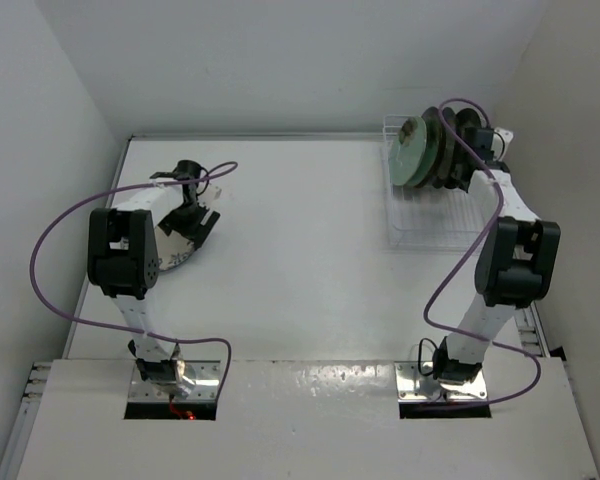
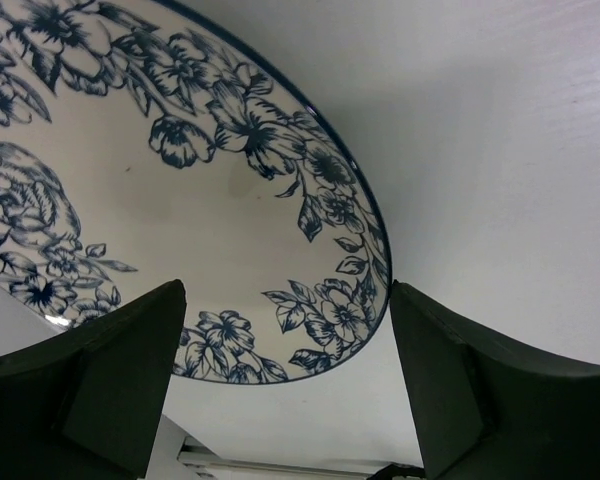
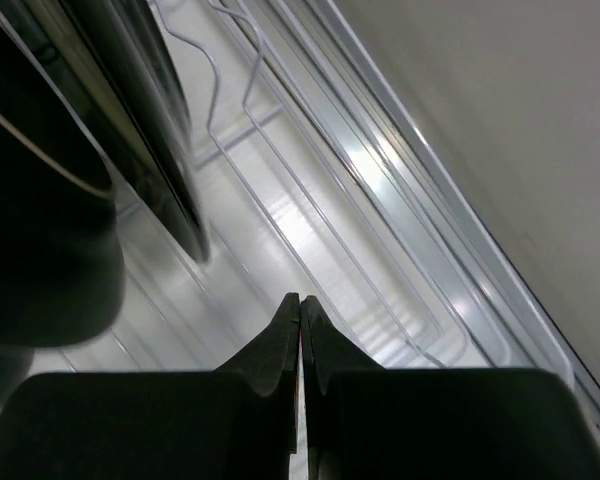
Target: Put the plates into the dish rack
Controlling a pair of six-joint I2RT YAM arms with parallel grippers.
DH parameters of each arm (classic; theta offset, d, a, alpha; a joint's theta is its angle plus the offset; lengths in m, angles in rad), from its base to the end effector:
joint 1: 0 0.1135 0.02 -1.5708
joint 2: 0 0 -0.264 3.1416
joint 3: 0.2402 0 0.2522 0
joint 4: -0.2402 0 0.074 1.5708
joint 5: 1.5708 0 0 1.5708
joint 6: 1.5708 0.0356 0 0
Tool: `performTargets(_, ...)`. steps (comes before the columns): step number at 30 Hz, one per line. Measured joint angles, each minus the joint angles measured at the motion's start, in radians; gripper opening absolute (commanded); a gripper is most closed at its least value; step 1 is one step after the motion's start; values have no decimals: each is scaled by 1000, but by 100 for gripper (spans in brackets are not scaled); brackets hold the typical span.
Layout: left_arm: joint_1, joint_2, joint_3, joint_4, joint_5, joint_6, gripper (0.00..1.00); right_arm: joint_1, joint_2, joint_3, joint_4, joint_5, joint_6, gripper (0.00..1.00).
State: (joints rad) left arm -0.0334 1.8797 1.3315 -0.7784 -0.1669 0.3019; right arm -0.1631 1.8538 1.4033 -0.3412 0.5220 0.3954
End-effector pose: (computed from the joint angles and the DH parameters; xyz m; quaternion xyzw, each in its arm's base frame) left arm 0.3670 -0.0063 0.1827 0.1550 0.9769 0.0982 0.1092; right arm 0.4057 -0.0847 0.2397 0.3406 0.8321 -0.1946 0.3921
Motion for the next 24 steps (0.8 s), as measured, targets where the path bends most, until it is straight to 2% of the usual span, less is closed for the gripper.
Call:
performTargets(5,-17,2,-2,12,-73,-2,80,6,-135,-89,24,3,-15,0)
performTargets(9,-23,29,-2,26,-59,0,72,32,-228,-117,83,13,-56,1)
performTargets(12,-24,61,-2,30,-23,0,63,60,-275,-130,127,18,-80,2)
performTargets(13,-26,66,-10,40,-14,3,58,70,-286,-135,138,18,-87,2)
performTargets(14,-27,67,-21,48,-10,4,48,77,-296,-140,149,18,-92,2)
performTargets(18,-53,61,-56,77,-46,21,28,91,-327,-172,192,17,-114,4)
performTargets(19,-60,59,-63,83,-68,27,18,96,-335,-181,202,17,-120,4)
performTargets(21,-72,59,-68,92,-95,32,7,101,-349,-196,220,17,-132,4)
performTargets(22,-72,59,-70,97,-98,31,2,102,-356,-202,228,16,-135,4)
performTargets(24,-79,57,-75,103,-105,34,0,107,-368,-210,241,15,-141,4)
